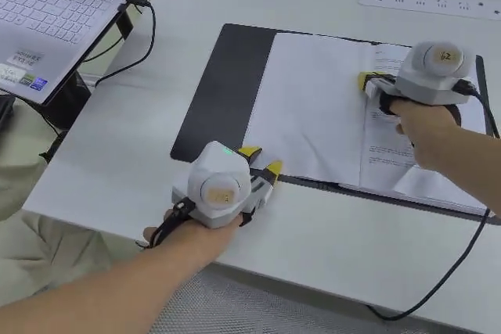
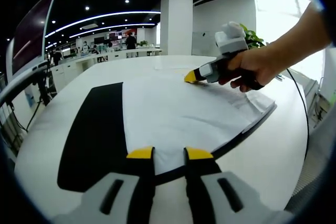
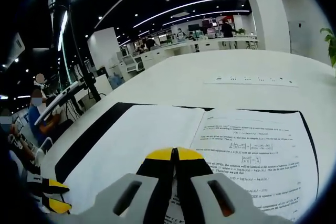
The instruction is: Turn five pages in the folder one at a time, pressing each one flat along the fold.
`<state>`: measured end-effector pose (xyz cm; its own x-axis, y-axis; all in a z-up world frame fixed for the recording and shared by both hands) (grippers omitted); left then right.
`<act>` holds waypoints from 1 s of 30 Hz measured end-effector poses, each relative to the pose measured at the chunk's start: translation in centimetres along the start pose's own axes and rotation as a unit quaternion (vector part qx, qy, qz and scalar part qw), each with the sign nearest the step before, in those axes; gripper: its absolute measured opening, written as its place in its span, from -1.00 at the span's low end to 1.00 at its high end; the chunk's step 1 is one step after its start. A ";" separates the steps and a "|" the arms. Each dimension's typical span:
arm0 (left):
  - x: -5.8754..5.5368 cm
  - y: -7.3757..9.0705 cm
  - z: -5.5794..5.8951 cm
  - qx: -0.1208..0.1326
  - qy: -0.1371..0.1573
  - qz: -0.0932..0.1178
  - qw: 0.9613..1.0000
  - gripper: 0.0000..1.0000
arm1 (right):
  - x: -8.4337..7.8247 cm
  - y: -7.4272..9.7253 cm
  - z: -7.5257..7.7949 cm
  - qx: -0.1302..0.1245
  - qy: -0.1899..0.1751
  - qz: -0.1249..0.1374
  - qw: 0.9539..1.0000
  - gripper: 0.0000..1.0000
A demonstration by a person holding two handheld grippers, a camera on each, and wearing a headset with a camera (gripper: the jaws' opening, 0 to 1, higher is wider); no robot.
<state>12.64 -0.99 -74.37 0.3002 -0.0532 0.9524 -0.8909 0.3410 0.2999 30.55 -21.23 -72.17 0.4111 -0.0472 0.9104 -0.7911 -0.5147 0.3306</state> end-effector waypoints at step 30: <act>-0.2 0.0 0.1 -0.001 -0.002 0.003 1.000 -0.59 | -3.2 7.2 -3.6 0.053 0.035 -0.036 0.997 -1.00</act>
<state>12.58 -1.04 -74.53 0.2936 -0.0547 0.9544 -0.8921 0.3430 0.2941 21.92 -21.74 -71.80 0.4295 0.0514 0.9016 -0.7068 -0.6023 0.3710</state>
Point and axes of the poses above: the centre of the closed fingertips' face, and the gripper's own axes: y roughly backward along the fingers, z roughly to its right, x roughly out of its top, the point moved 10 cm from there along y, roughly backward along the fingers, and after that the axes turned 9 degrees about z, right-handed, at the moved point
